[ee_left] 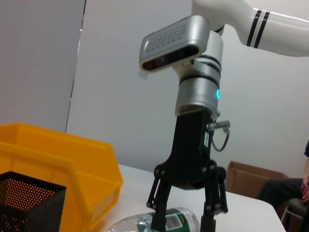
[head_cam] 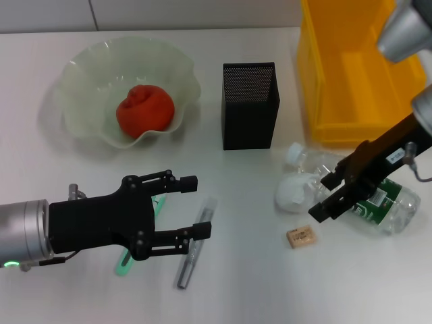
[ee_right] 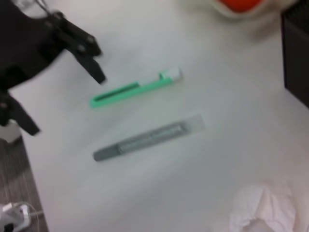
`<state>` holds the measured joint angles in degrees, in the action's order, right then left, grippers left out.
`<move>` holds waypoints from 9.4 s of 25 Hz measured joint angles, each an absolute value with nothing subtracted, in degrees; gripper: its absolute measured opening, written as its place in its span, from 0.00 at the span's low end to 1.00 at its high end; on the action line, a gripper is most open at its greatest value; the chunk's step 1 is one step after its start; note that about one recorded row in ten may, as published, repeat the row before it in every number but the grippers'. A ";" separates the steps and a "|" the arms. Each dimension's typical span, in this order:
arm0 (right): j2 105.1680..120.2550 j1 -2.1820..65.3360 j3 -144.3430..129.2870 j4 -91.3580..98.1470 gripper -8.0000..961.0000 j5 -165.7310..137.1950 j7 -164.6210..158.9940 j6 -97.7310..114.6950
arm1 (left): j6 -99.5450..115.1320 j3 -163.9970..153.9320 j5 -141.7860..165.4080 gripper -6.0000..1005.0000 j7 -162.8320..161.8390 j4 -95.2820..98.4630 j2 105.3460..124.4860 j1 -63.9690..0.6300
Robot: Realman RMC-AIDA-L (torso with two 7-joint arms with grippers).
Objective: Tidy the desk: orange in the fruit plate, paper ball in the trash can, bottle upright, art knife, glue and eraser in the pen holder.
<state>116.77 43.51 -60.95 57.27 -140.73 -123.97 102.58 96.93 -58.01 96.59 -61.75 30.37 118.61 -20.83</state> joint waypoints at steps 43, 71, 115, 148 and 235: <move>119.13 46.84 -65.63 48.88 0.84 -143.22 -124.11 89.39 | 96.24 -58.01 96.22 0.77 -60.20 29.00 118.65 -21.36; 119.13 41.33 -65.48 60.43 0.36 -135.58 -124.45 95.66 | 96.37 -57.86 96.24 0.77 -60.21 28.91 118.65 -20.92; 115.81 25.75 -38.00 58.43 0.36 -110.69 -104.77 76.19 | 96.32 -57.56 96.14 0.77 -60.21 28.32 118.83 -21.89; 117.52 28.54 -38.05 63.82 0.61 -121.31 -110.90 80.25 | 96.69 -57.64 96.15 0.77 -60.22 28.22 118.82 -22.06; 118.28 49.04 -57.19 44.66 0.87 -154.76 -139.20 92.30 | 96.24 -57.92 96.15 0.77 -59.41 27.51 118.82 -22.50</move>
<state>118.28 49.04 -57.19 44.66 -154.76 -139.20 92.30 96.24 -57.92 96.15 -59.41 27.51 118.82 -22.50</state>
